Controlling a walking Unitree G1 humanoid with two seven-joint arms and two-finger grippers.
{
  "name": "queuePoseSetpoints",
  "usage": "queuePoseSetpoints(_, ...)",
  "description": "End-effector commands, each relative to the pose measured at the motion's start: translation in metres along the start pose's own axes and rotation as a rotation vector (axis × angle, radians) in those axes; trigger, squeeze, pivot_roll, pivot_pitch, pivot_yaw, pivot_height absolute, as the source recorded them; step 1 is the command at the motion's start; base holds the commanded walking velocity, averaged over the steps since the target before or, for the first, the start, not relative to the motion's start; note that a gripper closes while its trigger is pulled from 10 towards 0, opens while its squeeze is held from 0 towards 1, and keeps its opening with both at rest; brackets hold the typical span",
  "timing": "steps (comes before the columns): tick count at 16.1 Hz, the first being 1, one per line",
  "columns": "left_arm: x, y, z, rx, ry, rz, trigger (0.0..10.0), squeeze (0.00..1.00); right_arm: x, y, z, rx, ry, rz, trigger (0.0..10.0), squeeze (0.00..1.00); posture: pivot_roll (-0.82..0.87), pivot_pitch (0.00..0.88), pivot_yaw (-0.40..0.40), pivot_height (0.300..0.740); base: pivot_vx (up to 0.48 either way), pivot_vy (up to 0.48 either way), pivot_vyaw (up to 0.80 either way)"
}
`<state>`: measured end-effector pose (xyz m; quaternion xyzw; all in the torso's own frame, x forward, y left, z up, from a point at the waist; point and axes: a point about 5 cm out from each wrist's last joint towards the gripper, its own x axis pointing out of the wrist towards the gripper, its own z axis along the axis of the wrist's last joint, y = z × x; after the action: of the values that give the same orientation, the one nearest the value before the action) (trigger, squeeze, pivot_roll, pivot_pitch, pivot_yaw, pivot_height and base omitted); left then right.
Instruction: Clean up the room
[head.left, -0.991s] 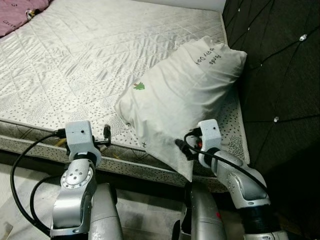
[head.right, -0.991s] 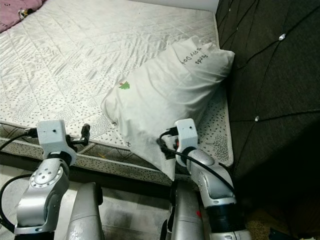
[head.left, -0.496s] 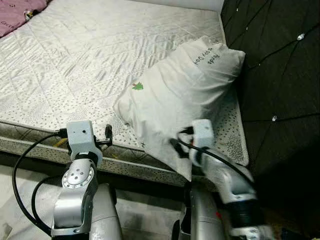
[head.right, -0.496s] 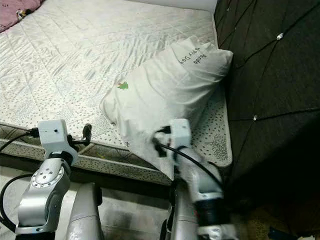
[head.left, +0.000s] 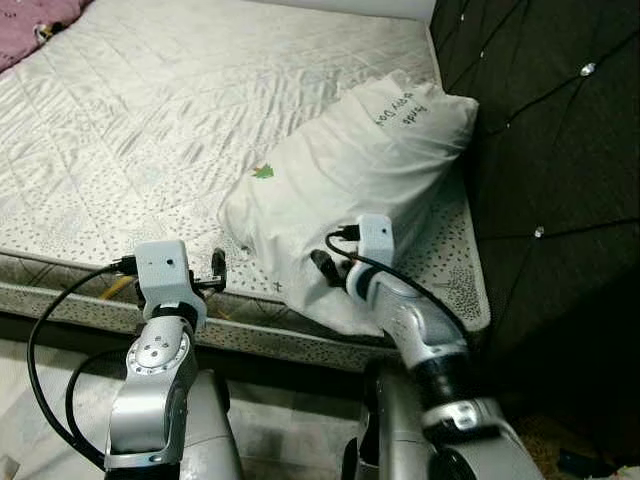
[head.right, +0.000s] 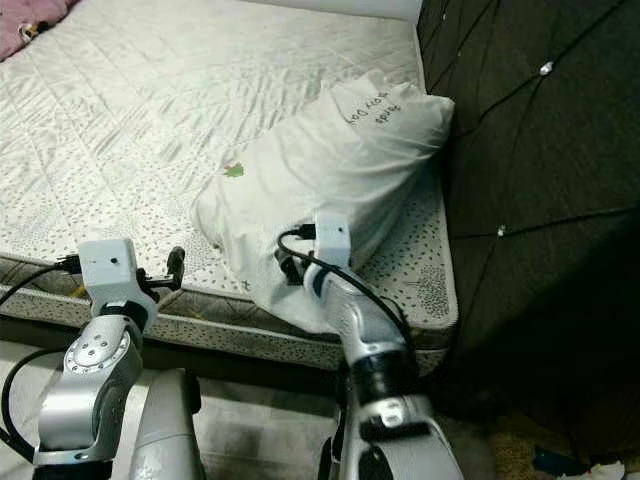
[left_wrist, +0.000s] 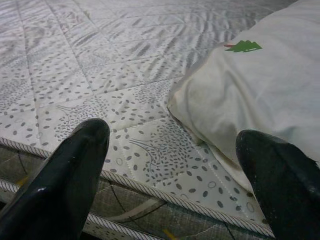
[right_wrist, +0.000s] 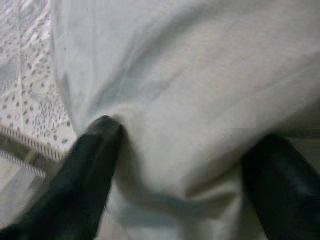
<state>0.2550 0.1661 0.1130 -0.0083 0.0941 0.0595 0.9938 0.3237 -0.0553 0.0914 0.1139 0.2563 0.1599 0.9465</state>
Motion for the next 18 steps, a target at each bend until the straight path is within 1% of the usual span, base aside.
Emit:
queuePoseSetpoints(1,0.0,0.0,0.001,0.001,-0.004,0.006,10.0,0.0,0.005,0.013,0.007,0.022,-0.026,0.029,0.0,0.0,0.15,0.025,-0.072,0.553,0.0,0.0,0.0)
queuePoseSetpoints(4,0.001,0.001,-0.001,0.002,-0.007,0.008,10.0,0.0,0.011,0.02,0.003,0.067,-0.027,0.023,0.0,0.0,0.16,0.0,-0.072,0.553,0.0,0.0,0.0)
queuePoseSetpoints(6,0.008,0.0,0.002,-0.003,-0.026,0.016,10.0,0.0,0.013,0.022,0.01,0.075,-0.066,0.037,0.0,0.0,0.15,0.0,-0.082,0.553,0.0,0.0,0.0)
queuePoseSetpoints(7,0.012,-0.001,0.005,-0.01,-0.038,0.019,10.0,0.0,0.014,0.02,0.013,0.067,-0.076,0.041,0.0,0.0,0.15,0.0,-0.084,0.553,0.0,0.0,0.0)
queuePoseSetpoints(8,0.016,-0.003,0.007,-0.015,-0.045,0.021,10.0,0.0,0.015,0.015,0.018,0.055,-0.084,0.038,0.0,0.0,0.15,0.0,-0.083,0.553,0.0,0.0,0.0)
queuePoseSetpoints(9,0.017,-0.004,0.007,-0.015,-0.046,0.019,10.0,0.0,0.016,0.009,0.02,0.049,-0.094,0.028,0.0,0.0,0.14,0.0,-0.083,0.553,0.0,0.0,0.0)
queuePoseSetpoints(13,0.024,0.0,0.008,-0.017,-0.064,0.032,10.0,0.0,0.016,-0.013,0.029,0.025,-0.135,-0.026,0.0,0.0,0.13,0.0,-0.085,0.553,0.0,0.0,0.0)
queuePoseSetpoints(16,0.034,-0.003,0.015,-0.03,-0.099,0.036,10.0,0.0,0.014,-0.037,0.045,-0.027,-0.179,-0.077,0.0,0.0,0.12,0.0,-0.09,0.553,0.0,0.0,0.0)
queuePoseSetpoints(17,0.038,-0.004,0.017,-0.036,-0.111,0.039,10.0,0.0,0.012,-0.048,0.053,-0.043,-0.2,-0.106,0.0,0.0,0.12,0.0,-0.09,0.553,0.0,0.0,0.0)
queuePoseSetpoints(18,0.041,-0.003,0.019,-0.039,-0.116,0.045,10.0,0.0,0.011,-0.053,0.058,-0.048,-0.212,-0.123,0.0,0.0,0.11,0.0,-0.088,0.553,0.0,0.0,0.0)
